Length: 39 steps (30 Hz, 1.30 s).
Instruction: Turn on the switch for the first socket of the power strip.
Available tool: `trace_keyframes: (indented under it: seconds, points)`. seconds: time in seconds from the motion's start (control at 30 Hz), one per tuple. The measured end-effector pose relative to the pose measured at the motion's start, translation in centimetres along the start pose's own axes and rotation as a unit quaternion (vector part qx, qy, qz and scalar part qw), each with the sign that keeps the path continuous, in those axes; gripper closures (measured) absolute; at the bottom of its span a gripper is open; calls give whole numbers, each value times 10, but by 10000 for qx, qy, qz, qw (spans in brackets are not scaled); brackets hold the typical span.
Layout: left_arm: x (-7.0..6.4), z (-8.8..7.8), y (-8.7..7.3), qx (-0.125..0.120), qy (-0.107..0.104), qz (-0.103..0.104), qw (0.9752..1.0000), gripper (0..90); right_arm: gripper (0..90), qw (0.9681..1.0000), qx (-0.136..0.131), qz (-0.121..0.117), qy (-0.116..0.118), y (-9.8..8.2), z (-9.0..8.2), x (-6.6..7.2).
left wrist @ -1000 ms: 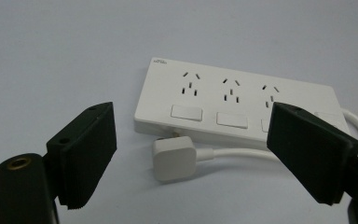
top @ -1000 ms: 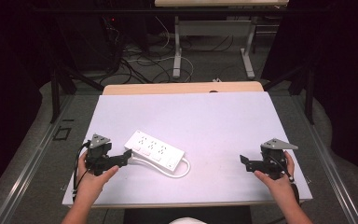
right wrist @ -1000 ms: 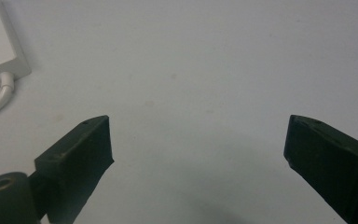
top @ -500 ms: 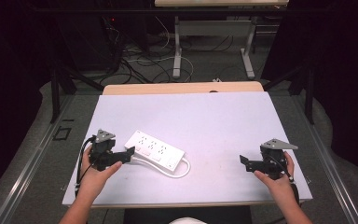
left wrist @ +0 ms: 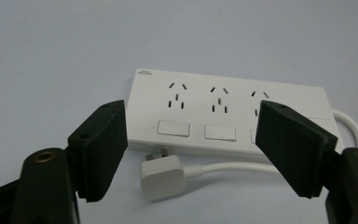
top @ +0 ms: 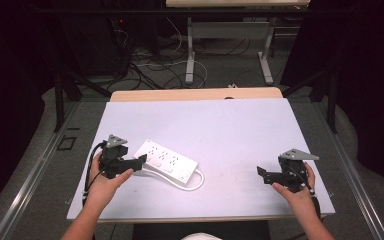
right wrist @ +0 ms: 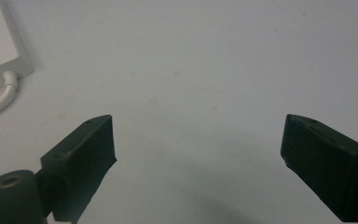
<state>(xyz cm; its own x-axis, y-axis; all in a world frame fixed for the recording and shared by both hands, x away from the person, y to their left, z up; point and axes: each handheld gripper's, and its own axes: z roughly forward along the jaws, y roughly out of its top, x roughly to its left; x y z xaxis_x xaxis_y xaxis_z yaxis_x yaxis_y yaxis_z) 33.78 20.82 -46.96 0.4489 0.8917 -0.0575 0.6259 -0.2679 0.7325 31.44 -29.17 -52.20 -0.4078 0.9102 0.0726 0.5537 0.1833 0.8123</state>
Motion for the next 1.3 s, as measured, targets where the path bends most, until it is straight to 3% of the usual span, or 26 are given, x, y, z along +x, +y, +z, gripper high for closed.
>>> trace_keyframes:
  seconds: [0.23, 0.63, 1.3]
  points:
    - [-3, 3, 3, 74, -56, 22, 10000, 287, 102, 10000, 15, 30, 16, 0, 0, 0]
    - [-10, 14, 11, 281, -135, 244, 9992, 303, 103, 10000, 33, 19, 8, 0, 0, 1]
    - [-21, 30, 17, 542, -351, 208, 9977, 418, 103, 10000, 44, 46, 35, -1, 2, 0]
